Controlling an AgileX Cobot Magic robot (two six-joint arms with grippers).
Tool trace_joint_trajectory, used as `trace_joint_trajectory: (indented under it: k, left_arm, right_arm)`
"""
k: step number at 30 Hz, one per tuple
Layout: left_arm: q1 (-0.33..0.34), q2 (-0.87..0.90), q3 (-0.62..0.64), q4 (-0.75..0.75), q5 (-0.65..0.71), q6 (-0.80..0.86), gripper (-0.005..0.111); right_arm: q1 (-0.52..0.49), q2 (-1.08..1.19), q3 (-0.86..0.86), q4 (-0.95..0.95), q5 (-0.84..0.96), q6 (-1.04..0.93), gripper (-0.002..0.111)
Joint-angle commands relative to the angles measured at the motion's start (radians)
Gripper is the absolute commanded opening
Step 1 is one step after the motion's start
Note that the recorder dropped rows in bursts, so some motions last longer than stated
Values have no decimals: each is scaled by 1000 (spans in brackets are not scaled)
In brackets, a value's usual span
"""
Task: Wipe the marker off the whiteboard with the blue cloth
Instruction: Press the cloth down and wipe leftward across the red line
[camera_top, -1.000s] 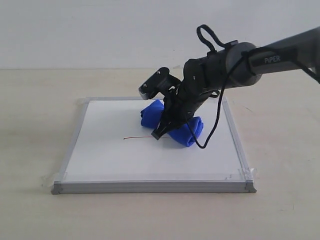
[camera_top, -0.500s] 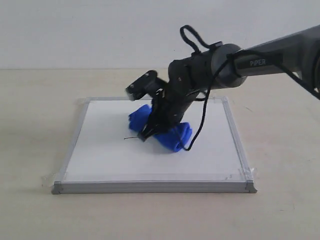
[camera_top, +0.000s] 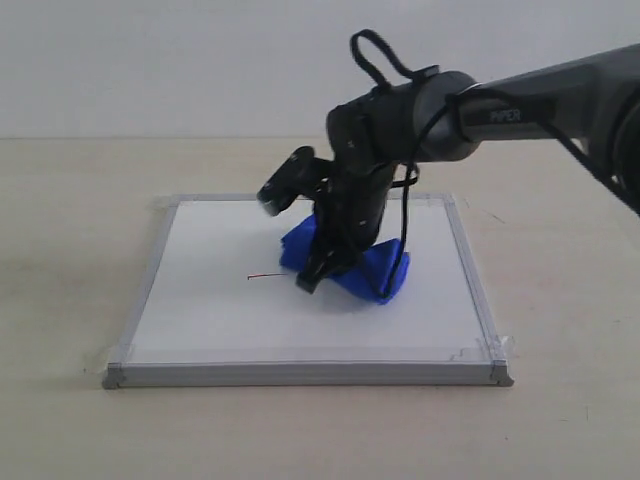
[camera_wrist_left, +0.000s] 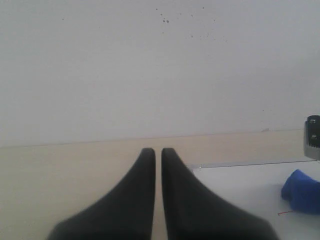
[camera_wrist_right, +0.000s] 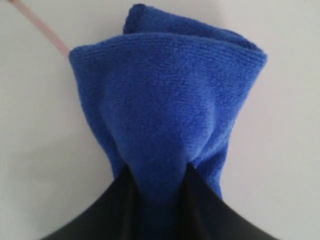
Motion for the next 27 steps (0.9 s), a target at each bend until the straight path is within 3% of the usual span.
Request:
trace_joint_trajectory:
  k: [1,5,11,17,22,27]
  left_arm:
    - [-3,1,-4,1,0,-1,4]
    - [-3,1,-4,1,0,-1,4]
    - [-3,1,-4,1,0,-1,4]
    - [-3,1,-4,1,0,-1,4]
    - [-3,1,-4,1,0,-1,4]
    - [-3,1,-4,1,0,-1,4]
  right_arm:
    - [113,31,19,248,109,-138,0]
    - [124,31,19,221,90,-140,0]
    - [17,58,16,-299,46,286,0]
    - [-71,75,16,-457,70,445,0]
    - [-32,75,16,-351,63,381,0]
    - [85,75,16,42,83,13,0]
